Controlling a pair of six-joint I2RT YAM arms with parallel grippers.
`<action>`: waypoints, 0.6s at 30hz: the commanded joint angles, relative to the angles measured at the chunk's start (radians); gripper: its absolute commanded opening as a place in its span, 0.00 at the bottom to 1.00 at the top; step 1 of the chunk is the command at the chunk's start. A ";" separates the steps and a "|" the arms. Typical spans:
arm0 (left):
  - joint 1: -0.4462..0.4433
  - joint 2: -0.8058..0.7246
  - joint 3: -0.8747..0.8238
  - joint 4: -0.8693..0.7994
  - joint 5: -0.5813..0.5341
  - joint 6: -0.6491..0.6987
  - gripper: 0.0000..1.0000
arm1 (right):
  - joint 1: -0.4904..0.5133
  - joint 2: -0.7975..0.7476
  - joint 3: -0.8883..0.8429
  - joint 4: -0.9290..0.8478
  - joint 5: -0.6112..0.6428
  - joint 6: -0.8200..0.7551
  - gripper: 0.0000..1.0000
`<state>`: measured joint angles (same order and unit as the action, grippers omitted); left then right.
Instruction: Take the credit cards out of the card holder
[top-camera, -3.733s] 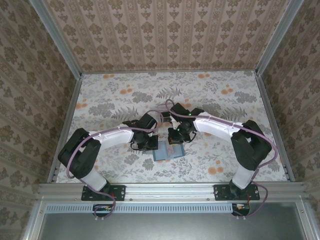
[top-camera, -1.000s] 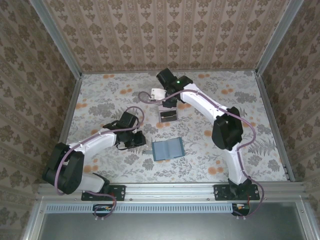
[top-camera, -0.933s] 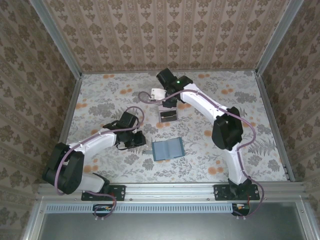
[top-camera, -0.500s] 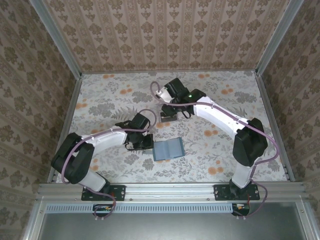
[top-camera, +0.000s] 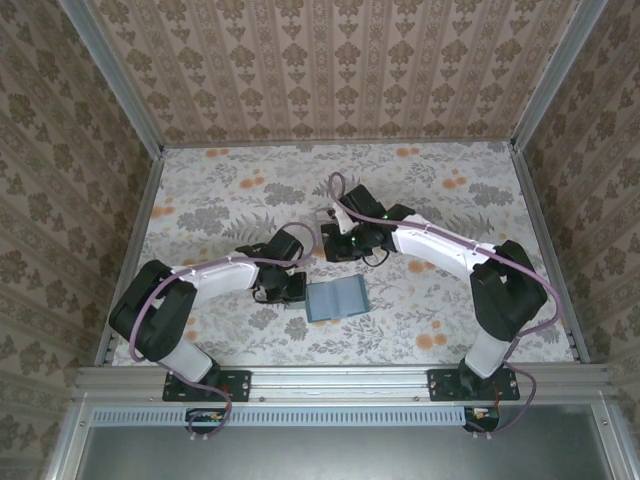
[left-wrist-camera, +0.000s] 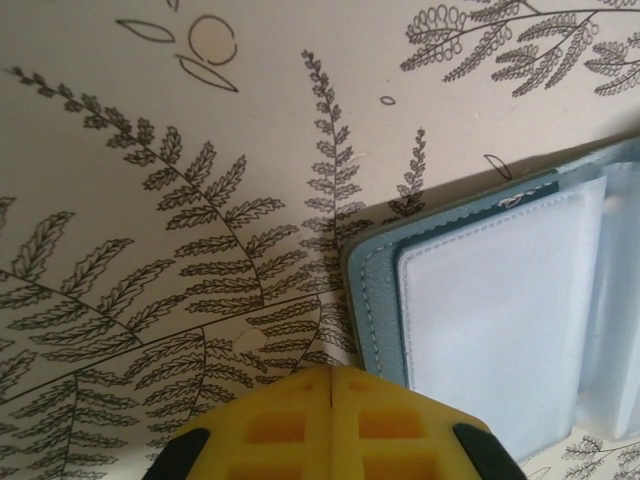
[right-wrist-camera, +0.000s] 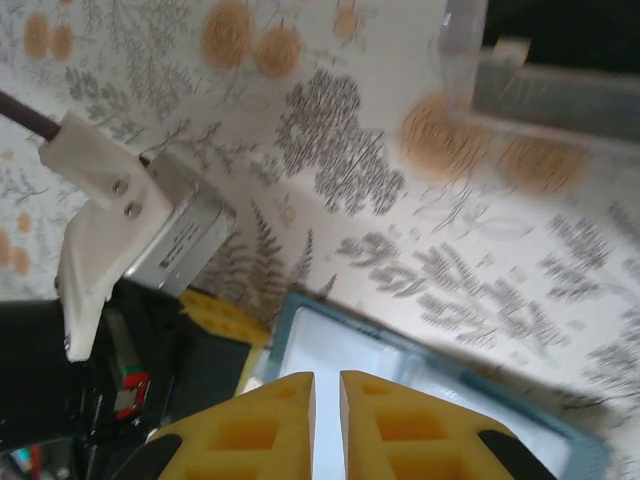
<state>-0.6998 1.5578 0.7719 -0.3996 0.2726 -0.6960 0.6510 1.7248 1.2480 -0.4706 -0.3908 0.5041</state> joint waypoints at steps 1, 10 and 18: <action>-0.003 -0.008 -0.029 -0.005 -0.012 -0.009 0.06 | 0.025 0.032 -0.042 0.053 -0.149 0.122 0.17; -0.003 -0.014 -0.069 0.035 -0.002 -0.021 0.06 | 0.077 0.147 -0.110 0.134 -0.249 0.289 0.15; -0.003 -0.019 -0.086 0.045 0.002 -0.020 0.06 | 0.111 0.210 -0.076 0.080 -0.222 0.286 0.19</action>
<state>-0.6994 1.5295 0.7200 -0.3351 0.2764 -0.7067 0.7547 1.9106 1.1488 -0.3660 -0.6079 0.7685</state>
